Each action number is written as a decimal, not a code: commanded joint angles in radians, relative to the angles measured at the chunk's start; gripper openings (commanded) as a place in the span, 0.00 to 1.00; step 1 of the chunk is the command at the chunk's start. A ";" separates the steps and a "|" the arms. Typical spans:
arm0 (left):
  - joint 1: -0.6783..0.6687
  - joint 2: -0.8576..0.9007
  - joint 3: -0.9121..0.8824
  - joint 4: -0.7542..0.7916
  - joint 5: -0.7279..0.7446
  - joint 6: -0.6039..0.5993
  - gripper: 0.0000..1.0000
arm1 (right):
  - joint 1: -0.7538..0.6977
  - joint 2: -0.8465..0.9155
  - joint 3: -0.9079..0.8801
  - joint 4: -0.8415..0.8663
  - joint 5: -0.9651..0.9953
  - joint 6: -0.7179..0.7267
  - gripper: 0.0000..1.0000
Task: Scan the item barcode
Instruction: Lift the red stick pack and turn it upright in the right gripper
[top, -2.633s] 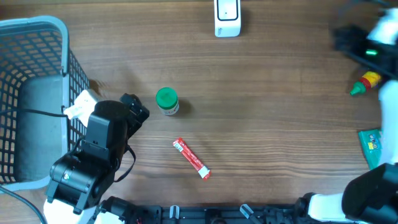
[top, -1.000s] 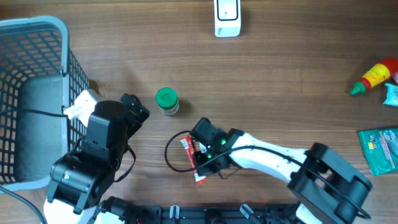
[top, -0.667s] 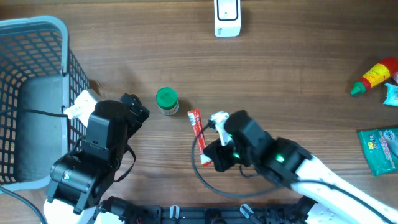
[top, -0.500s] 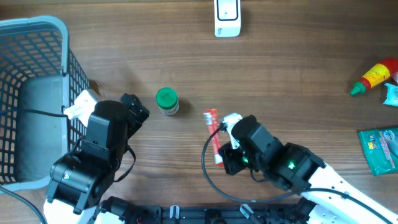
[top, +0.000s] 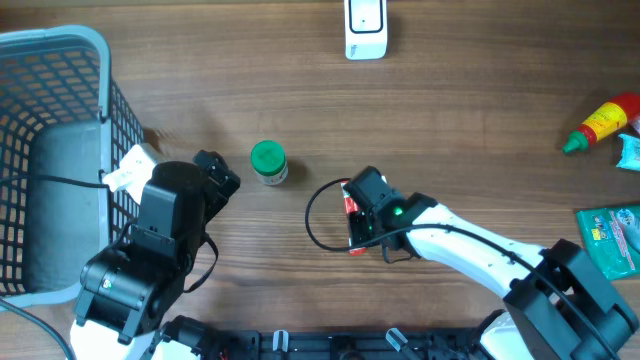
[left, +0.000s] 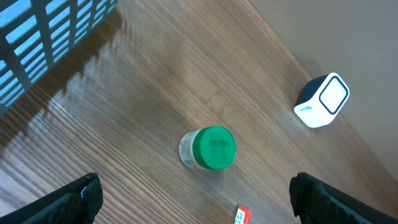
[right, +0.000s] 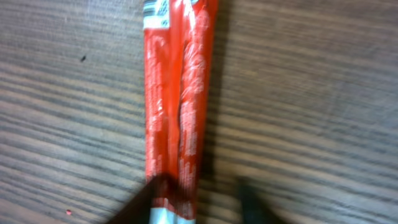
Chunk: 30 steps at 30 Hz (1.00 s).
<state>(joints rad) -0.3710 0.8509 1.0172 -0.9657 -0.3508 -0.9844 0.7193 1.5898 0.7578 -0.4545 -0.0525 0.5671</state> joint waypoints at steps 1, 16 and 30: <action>0.003 -0.004 0.017 -0.001 -0.017 0.012 1.00 | -0.037 -0.013 0.024 0.022 -0.092 0.010 1.00; 0.003 -0.004 0.017 -0.001 -0.017 0.012 1.00 | -0.029 0.262 0.012 -0.068 -0.132 0.039 0.04; 0.003 -0.004 0.017 -0.001 -0.017 0.012 1.00 | -0.048 -0.235 0.261 -0.233 -0.121 -0.336 0.05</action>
<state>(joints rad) -0.3710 0.8505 1.0180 -0.9661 -0.3511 -0.9844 0.6476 1.5078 0.9806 -0.6601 -0.1886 0.3813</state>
